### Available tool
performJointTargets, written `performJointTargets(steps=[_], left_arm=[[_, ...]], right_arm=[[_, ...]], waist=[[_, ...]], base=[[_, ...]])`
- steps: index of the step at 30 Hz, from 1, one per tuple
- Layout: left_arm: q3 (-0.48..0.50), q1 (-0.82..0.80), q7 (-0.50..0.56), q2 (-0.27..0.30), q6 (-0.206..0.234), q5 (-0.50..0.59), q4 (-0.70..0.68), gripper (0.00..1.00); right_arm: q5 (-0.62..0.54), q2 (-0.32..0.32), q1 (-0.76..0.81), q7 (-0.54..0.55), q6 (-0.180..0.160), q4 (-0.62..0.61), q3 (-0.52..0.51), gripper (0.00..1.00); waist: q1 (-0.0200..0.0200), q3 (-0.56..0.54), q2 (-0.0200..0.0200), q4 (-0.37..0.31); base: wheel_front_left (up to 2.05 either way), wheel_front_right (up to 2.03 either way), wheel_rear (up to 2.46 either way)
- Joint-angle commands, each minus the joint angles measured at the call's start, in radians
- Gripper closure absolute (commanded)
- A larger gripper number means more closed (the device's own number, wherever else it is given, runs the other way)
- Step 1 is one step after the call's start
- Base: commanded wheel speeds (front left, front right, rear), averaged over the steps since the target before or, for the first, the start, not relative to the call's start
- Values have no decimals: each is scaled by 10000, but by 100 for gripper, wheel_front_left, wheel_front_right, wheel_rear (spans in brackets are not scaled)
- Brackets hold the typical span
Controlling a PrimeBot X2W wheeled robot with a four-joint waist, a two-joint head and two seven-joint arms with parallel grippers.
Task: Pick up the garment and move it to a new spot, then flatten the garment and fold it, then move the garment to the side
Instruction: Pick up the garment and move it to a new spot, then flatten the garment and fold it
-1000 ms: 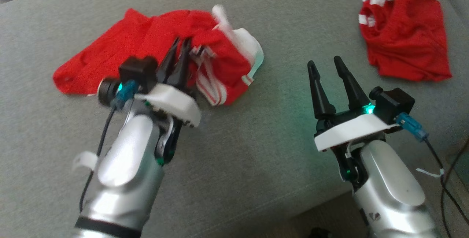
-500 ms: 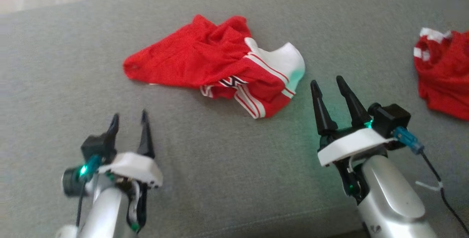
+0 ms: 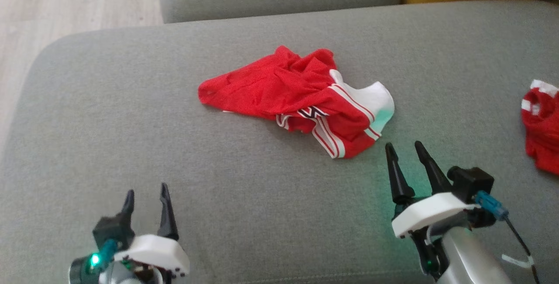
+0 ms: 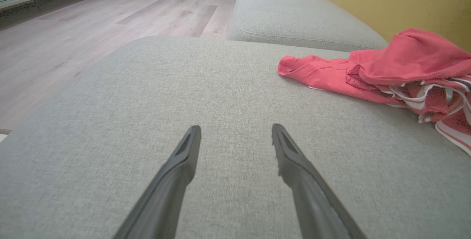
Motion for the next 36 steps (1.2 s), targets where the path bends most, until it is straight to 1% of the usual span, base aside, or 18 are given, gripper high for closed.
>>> performJointTargets(steps=[1, 6, 10, 14, 18, 22, 24, 27, 28, 33, 34, 35, 36], left_arm=[[169, -130, -61, 110, 35, 123, -393, 0], [47, 18, -61, 109, 143, 94, -505, 0], [-137, -112, -61, 109, 205, 35, -580, 0], [-391, -429, -61, 109, 189, -30, -589, 0], [-744, -812, -61, 109, 204, -91, -621, 0], [-1038, -1146, -61, 109, 195, -107, -577, 0], [-1101, -1226, -61, 109, 193, -108, -569, 0], [-1237, -1431, -61, 109, 203, -128, -556, 0], [-1321, -1549, -61, 109, 212, -135, -564, 0], [-1432, -1753, -61, 109, 236, -148, -641, 0], [-1445, -1786, -61, 109, 240, -154, -643, 0], [-1457, -1810, -61, 109, 252, -161, -643, 0], [-1474, -1833, -61, 109, 271, -173, -635, 0]], right_arm=[[-74, 74, -112, -109, 65, -266, 82, 0], [-146, 74, -121, -109, 65, -215, -14, 0], [-318, 74, -442, -109, 65, -137, -133, 0], [-897, 74, -1161, -109, 65, 124, -421, 0], [-1457, 31, -2132, -109, 65, 603, -936, 0], [-1712, -159, -3143, -109, 65, 1350, -1617, 0], [-1838, -241, -3385, -109, 65, 1567, -1715, 0], [-2062, -452, -4020, -109, 65, 2429, -2062, 0], [-2180, -535, -4380, -109, 65, 3073, -2242, 0], [-2483, -705, -5085, 87, 65, 4585, -2210, 0], [-2525, -721, -5178, 140, 65, 4834, -2108, 8], [-2514, -728, -5258, 136, 65, 5030, -2051, 58], [-2479, -745, -5326, 115, 65, 5178, -2018, 100]], waist=[[1, -157, 0, 195], [1, -64, 0, 283], [1, 232, 0, 334], [1, 701, 0, 483], [1, 1295, 0, 769], [1, 1856, 0, 1074], [1, 1974, 0, 1143], [1, 2295, 0, 1362], [1, 2460, 0, 1502], [1, 2761, 0, 1726], [1, 2783, 0, 1746], [1, 2793, 0, 1756], [1, 2780, 0, 1760]], base=[[0, 0, 0], [0, 0, 0], [0, 0, 0], [0, 0, 0], [0, 0, 0], [0, 0, 0], [0, 0, 0], [0, 0, 0], [0, 0, 0], [0, 0, 0], [0, 0, 0], [0, 0, 0], [0, 0, 0]])
